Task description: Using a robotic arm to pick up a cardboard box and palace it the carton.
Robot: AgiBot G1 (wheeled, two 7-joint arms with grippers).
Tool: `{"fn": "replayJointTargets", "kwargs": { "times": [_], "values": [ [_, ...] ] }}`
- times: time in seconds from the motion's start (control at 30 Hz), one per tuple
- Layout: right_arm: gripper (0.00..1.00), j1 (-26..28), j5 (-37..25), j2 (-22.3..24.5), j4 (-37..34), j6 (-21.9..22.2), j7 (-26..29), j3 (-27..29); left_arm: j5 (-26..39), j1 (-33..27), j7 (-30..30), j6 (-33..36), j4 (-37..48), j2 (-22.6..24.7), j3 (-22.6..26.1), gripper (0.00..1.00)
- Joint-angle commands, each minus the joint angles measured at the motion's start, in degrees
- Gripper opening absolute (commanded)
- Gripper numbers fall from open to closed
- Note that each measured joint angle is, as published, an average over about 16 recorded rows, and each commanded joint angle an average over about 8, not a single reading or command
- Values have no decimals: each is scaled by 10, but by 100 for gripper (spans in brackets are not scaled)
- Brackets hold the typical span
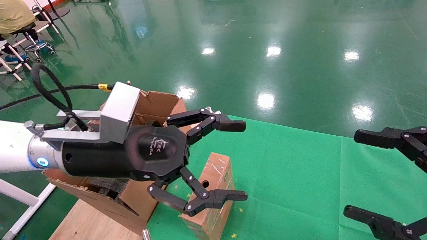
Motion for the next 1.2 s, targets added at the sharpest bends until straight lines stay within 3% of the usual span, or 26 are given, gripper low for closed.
{"fn": "replayJointTargets", "kwargs": {
  "times": [0.03,0.4,0.43,0.67,0.7,0.97,1.2],
  "values": [
    [100,0,0,0,0,0,0,0,0,0,0,0,0,0,0,100],
    [100,0,0,0,0,0,0,0,0,0,0,0,0,0,0,100],
    [94,0,0,0,0,0,0,0,0,0,0,0,0,0,0,100],
    [7,0,0,0,0,0,0,0,0,0,0,0,0,0,0,100],
    [0,0,0,0,0,0,0,0,0,0,0,0,0,0,0,100],
    [0,0,0,0,0,0,0,0,3,-4,-9,1,1,0,4,100],
    [0,0,0,0,0,0,0,0,55,-44,-66,1,-1,-12,33,100]
  ]
}}
